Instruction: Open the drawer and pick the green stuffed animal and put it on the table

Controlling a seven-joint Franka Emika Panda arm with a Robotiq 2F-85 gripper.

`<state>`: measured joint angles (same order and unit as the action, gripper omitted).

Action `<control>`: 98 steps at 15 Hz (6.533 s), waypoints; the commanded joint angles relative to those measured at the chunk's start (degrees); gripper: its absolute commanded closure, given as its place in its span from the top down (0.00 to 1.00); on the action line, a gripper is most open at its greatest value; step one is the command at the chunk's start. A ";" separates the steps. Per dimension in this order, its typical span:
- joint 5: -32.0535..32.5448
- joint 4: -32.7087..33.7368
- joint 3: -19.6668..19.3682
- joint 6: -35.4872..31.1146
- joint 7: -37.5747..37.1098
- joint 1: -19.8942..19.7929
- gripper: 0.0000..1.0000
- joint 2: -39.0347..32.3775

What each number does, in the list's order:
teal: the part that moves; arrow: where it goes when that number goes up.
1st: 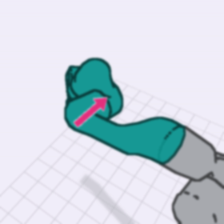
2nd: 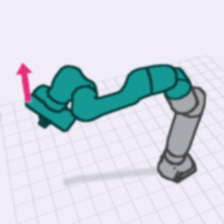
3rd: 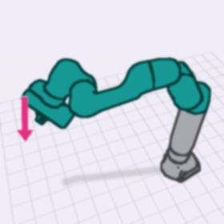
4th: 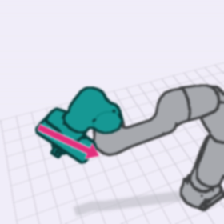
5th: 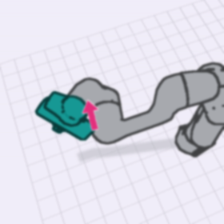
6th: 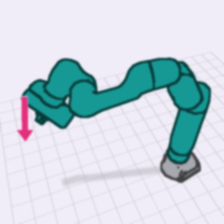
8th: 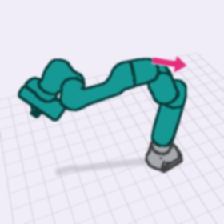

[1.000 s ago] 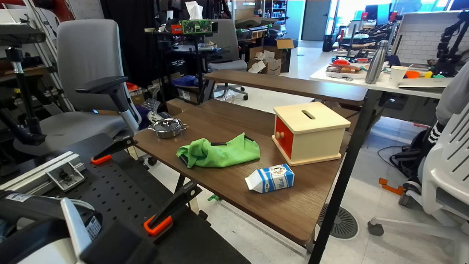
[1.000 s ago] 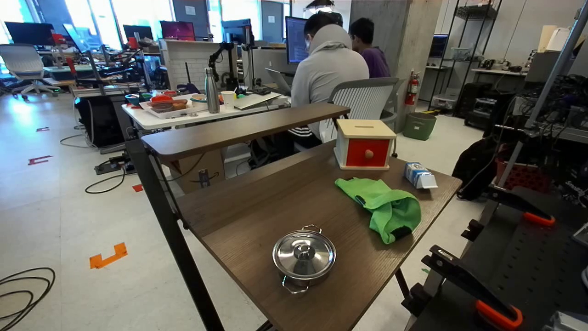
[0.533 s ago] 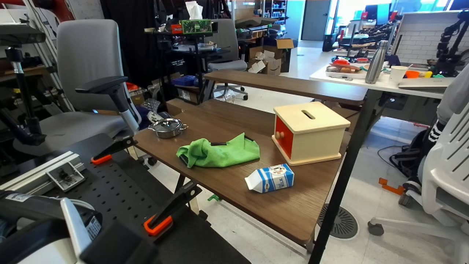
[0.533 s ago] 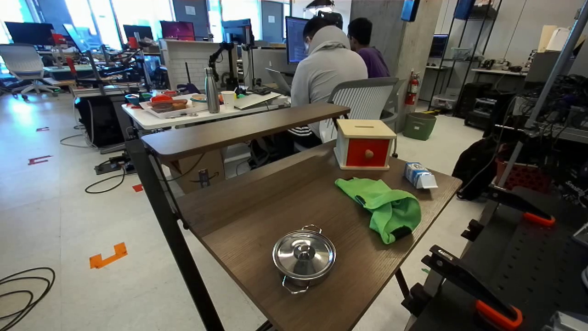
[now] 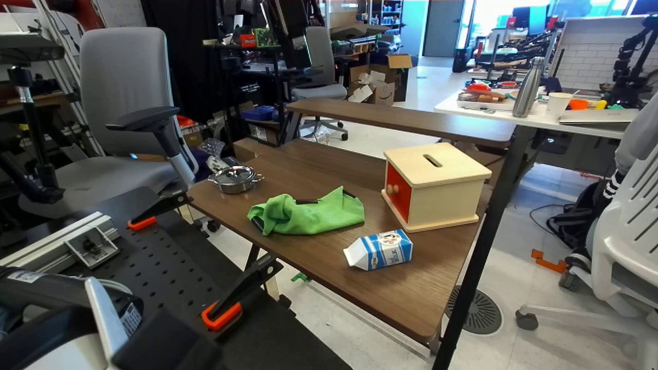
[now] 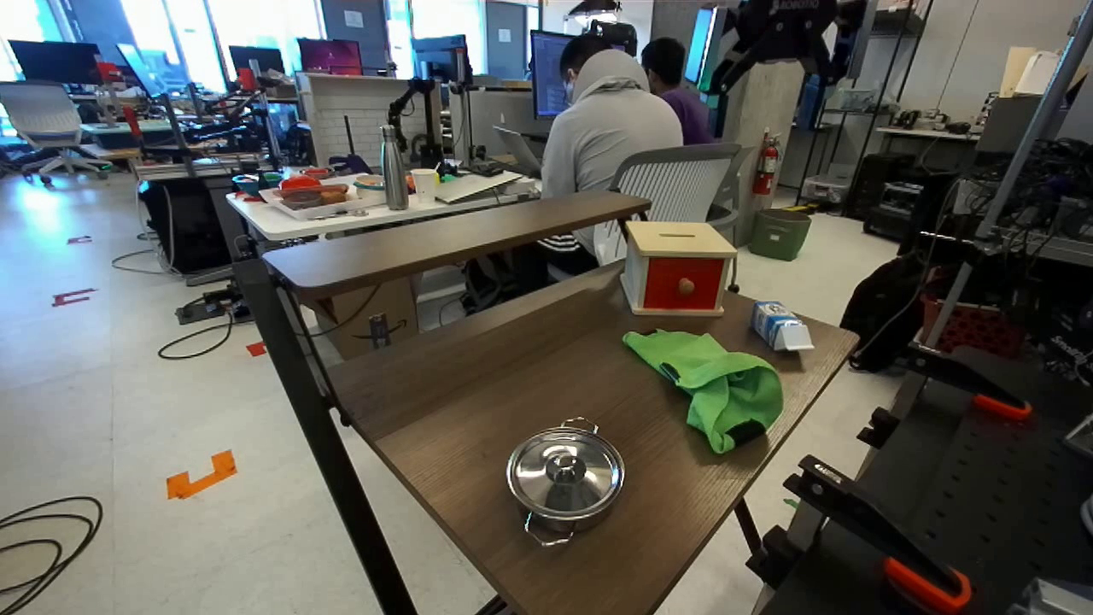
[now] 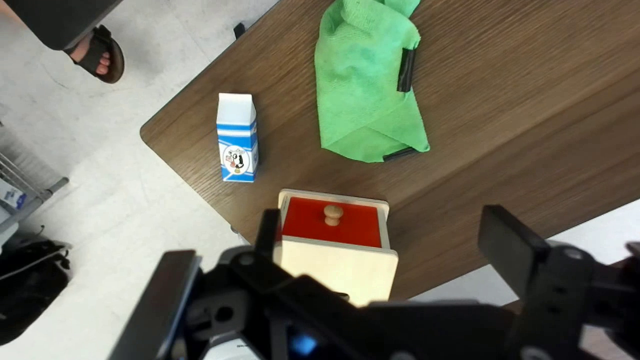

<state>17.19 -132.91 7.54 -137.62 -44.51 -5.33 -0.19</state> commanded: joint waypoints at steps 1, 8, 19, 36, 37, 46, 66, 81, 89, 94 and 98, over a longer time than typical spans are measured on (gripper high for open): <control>3.00 4.62 -3.78 -1.43 -6.39 2.44 1.00 -6.27; 2.43 9.62 -9.39 -4.71 -8.79 6.07 1.00 -15.91; -9.62 13.95 -12.82 -15.14 4.82 5.29 1.00 -29.14; -11.82 24.72 -21.09 -16.64 4.87 10.22 1.00 -42.17; -11.75 25.15 -21.52 -16.93 4.39 10.65 1.00 -42.60; -10.88 27.57 -25.03 -17.09 -1.11 13.58 0.44 -45.22; -11.52 22.13 -22.61 -18.70 0.62 13.63 0.07 -39.80; -11.47 11.06 -20.42 -21.53 2.67 15.50 0.07 -33.82; -11.58 8.74 -18.92 -20.05 4.65 15.75 0.74 -32.19; -11.23 7.13 -19.44 -18.68 4.69 16.42 1.00 -29.37; -8.93 5.74 -22.65 -19.28 3.07 17.22 1.00 -25.35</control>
<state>7.10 -124.65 -12.04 -157.41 -41.12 10.22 -30.21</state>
